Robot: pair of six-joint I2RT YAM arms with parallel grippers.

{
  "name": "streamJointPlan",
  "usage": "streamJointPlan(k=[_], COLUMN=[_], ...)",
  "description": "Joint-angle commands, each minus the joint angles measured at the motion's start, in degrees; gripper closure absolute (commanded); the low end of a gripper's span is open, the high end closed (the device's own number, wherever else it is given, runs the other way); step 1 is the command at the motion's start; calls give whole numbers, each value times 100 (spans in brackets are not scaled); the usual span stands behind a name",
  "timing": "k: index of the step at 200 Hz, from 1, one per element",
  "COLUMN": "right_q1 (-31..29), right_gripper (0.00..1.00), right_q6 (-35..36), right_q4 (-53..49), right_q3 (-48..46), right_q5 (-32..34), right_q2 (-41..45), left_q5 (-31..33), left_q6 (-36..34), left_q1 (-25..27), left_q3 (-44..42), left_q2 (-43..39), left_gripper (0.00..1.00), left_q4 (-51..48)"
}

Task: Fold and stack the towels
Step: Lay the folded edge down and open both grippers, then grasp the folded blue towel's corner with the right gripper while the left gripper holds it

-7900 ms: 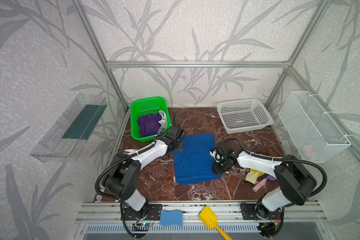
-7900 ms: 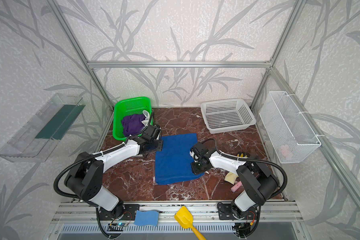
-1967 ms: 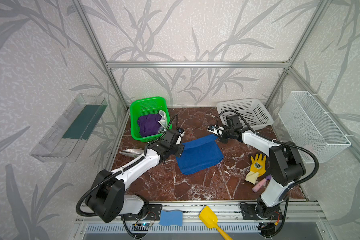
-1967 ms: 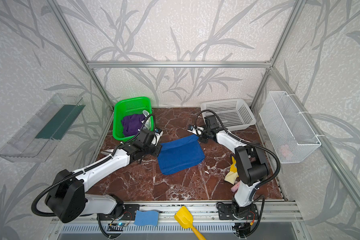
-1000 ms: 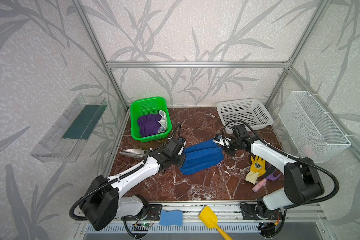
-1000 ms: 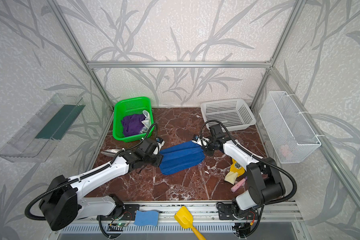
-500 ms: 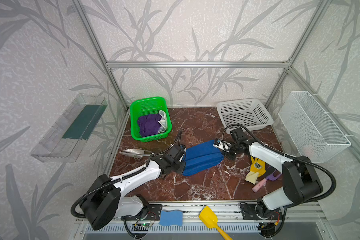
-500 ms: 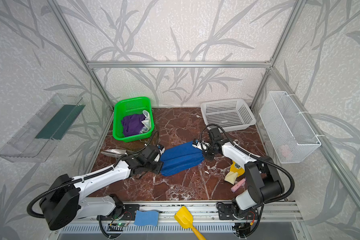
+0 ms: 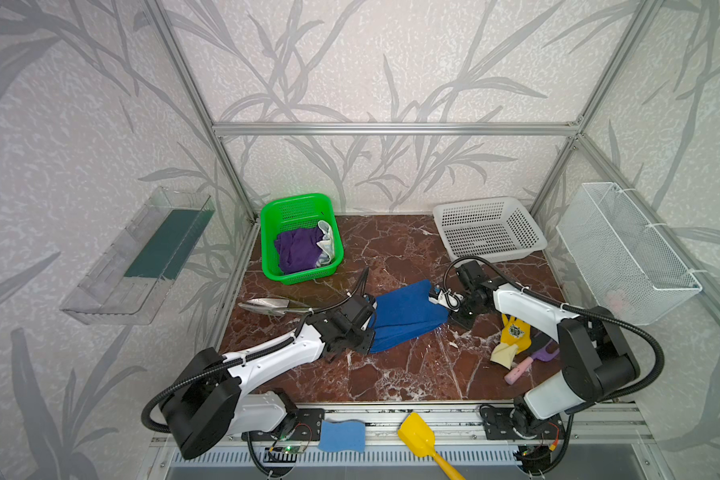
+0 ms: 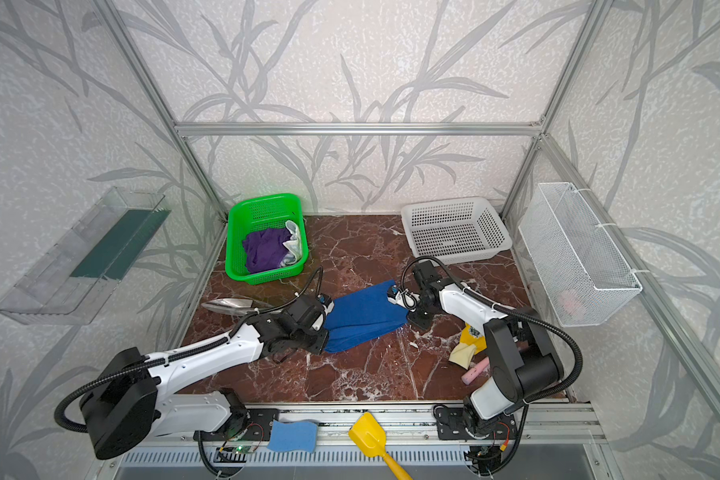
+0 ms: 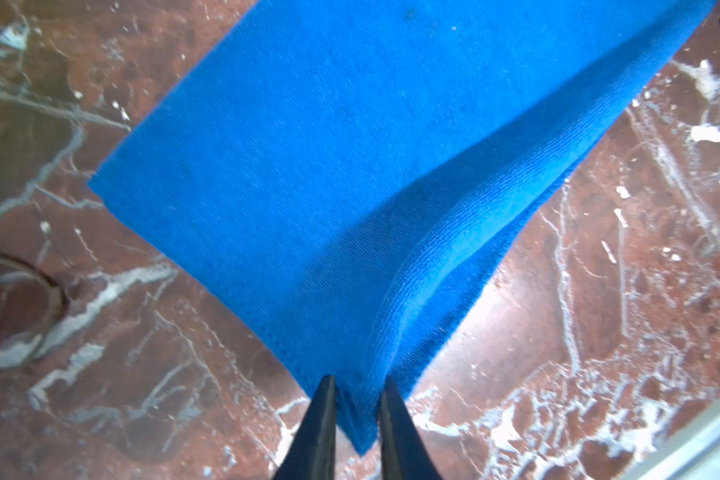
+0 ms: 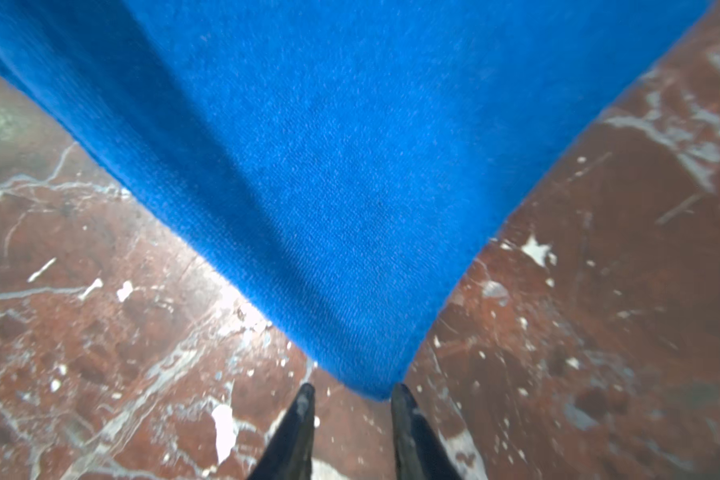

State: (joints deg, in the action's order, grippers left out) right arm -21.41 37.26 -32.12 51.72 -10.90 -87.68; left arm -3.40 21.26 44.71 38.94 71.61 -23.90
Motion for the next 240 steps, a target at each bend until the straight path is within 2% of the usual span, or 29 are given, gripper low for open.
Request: streamJointPlan(k=[1,31,37,58,79,96,124,136,150,175,240], right_q1=[-29,-38,-37,-39,-38,-9,190,293,330,341,669], right_gripper=[62,60,60,55,55,55,54,53,47,41,32], right_q6=[-278,-494,-566,-1081,-1769,-2324,-3045,-3185,-3270,-3503,-3774], right_q4=[-53,378,473,959,1115,928,116,-239,-384,-362,-406], right_q3=[83,-2,-28,-127,-3,270,1055,1435,1614,1655,1577], right_q5=[15,-394,-429,-451,-430,-352,-605,-867,-1150,-1142,-1493], right_q2=[694,1212,1291,1430,1255,892,-25,-432,-769,-1172,-1544], left_q5=[-67,47,100,248,386,461,624,689,657,544,696], left_q6=[217,292,315,345,345,290,440,632,862,1071,1285], left_q1=[56,64,64,65,60,47,4,-48,-67,-68,-68], left_q3=[5,-126,-154,-360,-451,-342,-63,75,184,198,-155], left_q2=[-498,-1018,-1121,-1437,-1524,-1333,-678,-343,-17,405,1017], left_gripper=[72,65,59,53,50,50,50,51,53,54,54], left_q4=[-321,-305,-272,178,593,695,696,630,650,797,1225])
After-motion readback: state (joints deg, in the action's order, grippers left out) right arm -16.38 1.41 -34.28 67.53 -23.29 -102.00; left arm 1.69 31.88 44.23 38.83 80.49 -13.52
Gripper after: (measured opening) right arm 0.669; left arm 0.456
